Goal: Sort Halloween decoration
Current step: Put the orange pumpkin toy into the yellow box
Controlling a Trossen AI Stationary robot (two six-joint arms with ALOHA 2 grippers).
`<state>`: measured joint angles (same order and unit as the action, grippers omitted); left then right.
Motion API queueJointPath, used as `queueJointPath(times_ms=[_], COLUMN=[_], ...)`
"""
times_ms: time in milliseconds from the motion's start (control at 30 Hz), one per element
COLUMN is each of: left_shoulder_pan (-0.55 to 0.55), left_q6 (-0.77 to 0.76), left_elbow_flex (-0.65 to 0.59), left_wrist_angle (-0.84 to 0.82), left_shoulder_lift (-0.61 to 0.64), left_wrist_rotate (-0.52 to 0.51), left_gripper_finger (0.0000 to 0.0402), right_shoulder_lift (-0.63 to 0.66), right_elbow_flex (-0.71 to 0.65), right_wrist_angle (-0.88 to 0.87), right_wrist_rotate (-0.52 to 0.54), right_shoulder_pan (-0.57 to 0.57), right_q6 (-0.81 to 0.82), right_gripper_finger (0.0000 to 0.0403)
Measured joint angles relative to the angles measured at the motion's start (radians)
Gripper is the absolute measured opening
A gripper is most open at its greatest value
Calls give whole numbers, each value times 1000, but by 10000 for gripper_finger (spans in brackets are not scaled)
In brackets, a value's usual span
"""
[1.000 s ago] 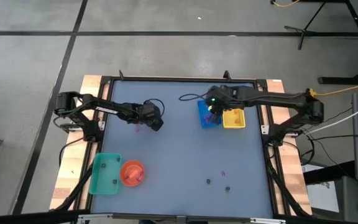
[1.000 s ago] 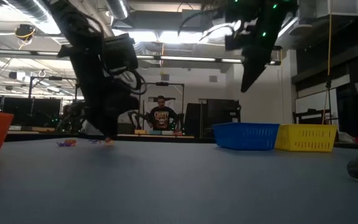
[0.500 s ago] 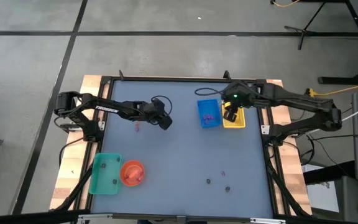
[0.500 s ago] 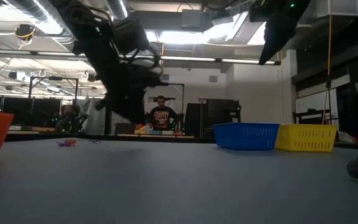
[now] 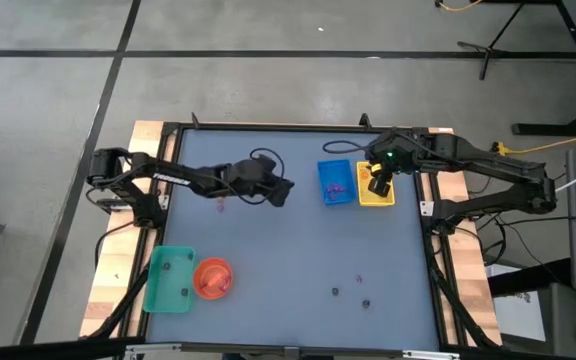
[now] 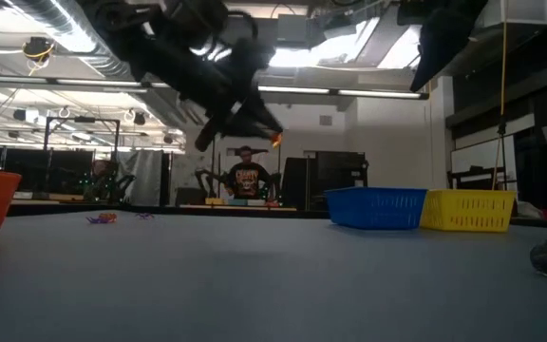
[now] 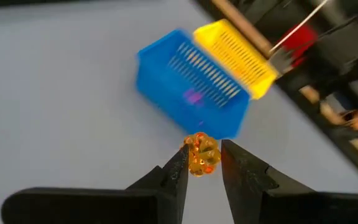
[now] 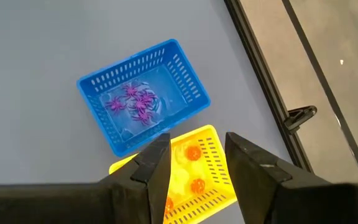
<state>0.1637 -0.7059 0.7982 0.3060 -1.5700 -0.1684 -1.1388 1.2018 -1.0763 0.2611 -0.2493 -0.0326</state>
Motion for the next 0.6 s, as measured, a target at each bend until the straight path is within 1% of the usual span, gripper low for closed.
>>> queueJointPath(times_ms=[100,267,333,500,600], left_shoulder_pan=[-22,-58,-65,-68,-64], left_q6=[0,1,1,2,2], left_elbow_flex=[0,0,0,5,53], left_wrist_angle=[85,194,250,418,428], left_shoulder_lift=[0,-1,-10,-86,-152], left_wrist_rotate=[-29,-115,-130,-135,-134], left_gripper_finger=[78,78,78,78,78], right_shoulder_lift=[0,0,0,0,1], right_elbow_flex=[0,0,0,0,0], right_wrist_angle=[0,0,0,1,-7], right_wrist_rotate=[0,0,0,0,0], right_shoulder_pan=[0,0,0,0,0], right_q6=[-1,-2,-3,-28,-28], right_gripper_finger=[152,152,152,152,152])
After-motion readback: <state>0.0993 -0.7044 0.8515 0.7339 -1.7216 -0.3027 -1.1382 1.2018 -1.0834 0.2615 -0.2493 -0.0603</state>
